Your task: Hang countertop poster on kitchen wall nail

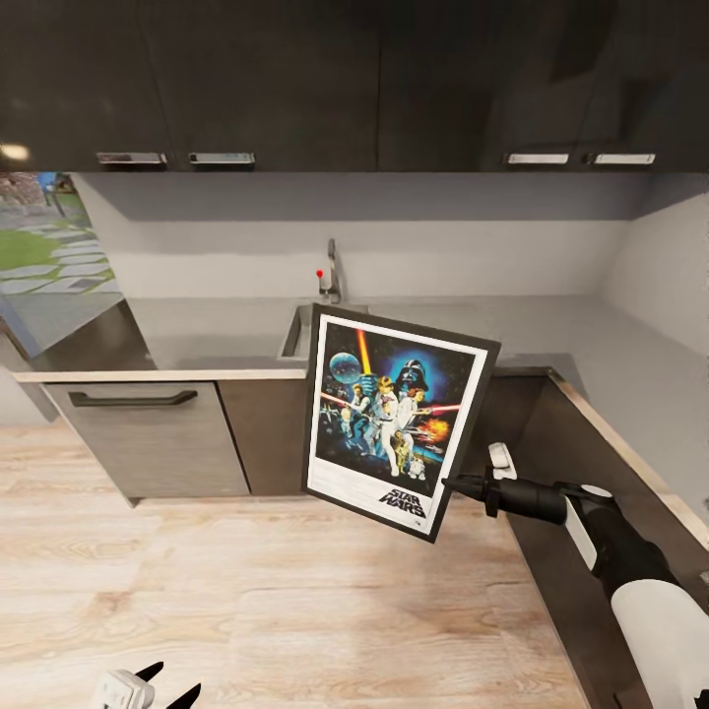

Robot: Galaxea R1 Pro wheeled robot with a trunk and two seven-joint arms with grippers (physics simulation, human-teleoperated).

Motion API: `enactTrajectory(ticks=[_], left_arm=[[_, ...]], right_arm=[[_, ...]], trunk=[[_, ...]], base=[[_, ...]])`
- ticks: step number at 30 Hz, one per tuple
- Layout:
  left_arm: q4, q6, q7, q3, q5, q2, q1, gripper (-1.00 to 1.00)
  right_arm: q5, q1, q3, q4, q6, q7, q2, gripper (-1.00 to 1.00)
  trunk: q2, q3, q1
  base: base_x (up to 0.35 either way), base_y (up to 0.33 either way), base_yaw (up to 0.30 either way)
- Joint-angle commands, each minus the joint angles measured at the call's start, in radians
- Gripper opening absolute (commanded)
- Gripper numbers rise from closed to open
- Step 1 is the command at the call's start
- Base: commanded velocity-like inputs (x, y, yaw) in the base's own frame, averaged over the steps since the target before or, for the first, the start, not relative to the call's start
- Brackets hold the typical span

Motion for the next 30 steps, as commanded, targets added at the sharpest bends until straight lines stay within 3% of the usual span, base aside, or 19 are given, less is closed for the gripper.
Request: enactTrajectory(ticks=[1,30], left_arm=[[-0.002,0.01,-0.005,0.001,-0.002,0.0,0.0,1.0],[-0.004,0.01,-0.005,0.001,-0.002,0.0,0.0,1.0]], right_arm=[[-0.003,-0.001,0.0,0.0,0.012,0.004,0.0,-1.0],[-0.003,-0.001,0.0,0.001,0.012,0.004,0.0,-1.0]], trunk=[[0.006,0.004,-0.004],[0.209,0.142,-0.115]], base=[[0.0,0.0,0.0],[0.0,0.0,0.0]])
